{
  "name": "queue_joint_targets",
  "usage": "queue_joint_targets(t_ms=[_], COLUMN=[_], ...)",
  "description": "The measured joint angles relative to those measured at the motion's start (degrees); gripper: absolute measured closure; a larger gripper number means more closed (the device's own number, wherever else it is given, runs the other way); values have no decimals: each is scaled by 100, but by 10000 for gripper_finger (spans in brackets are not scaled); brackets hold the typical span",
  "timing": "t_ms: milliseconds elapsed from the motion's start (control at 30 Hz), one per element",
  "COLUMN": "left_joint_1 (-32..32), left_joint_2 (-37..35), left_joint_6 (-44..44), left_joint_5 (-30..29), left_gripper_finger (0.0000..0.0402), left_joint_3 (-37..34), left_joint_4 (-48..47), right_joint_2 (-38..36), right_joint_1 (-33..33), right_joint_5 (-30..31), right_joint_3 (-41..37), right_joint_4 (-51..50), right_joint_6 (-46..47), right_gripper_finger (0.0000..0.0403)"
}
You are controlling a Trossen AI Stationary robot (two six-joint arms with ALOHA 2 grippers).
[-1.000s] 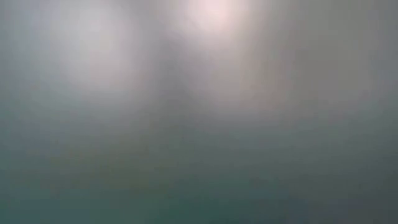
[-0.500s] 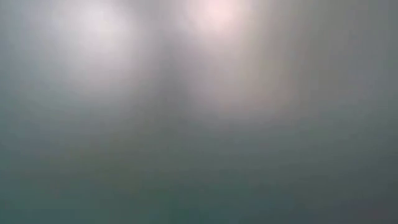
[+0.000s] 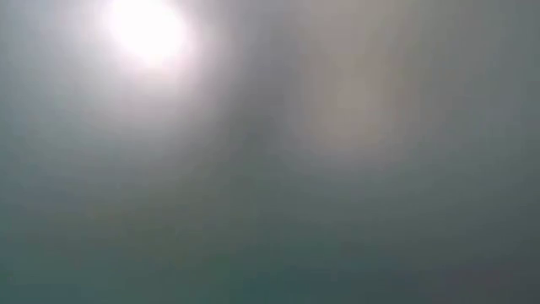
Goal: Sort silverware by color (type)
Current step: Put the top green spoon into the blue bin
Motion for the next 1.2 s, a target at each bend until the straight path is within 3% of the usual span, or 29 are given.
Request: queue_joint_targets(t_ms=[533,900,1200], left_joint_1=[-34,-60,-56], left_joint_2=[74,532,532], left_joint_6=[-305,-251,235], left_joint_5=[252,360,411], left_gripper_finger=[293,295,391], left_joint_3=[-129,85,82], left_joint_4=[222,282,220], right_joint_2=[-28,-61,-63], right_joint_1=[0,2,2], right_joint_5=[0,0,0], right_joint_3=[-2,-2,-2], right_joint_4=[-8,-52,-57], right_joint_6=[-18,-2,0], right_gripper_finger=[273,273,273])
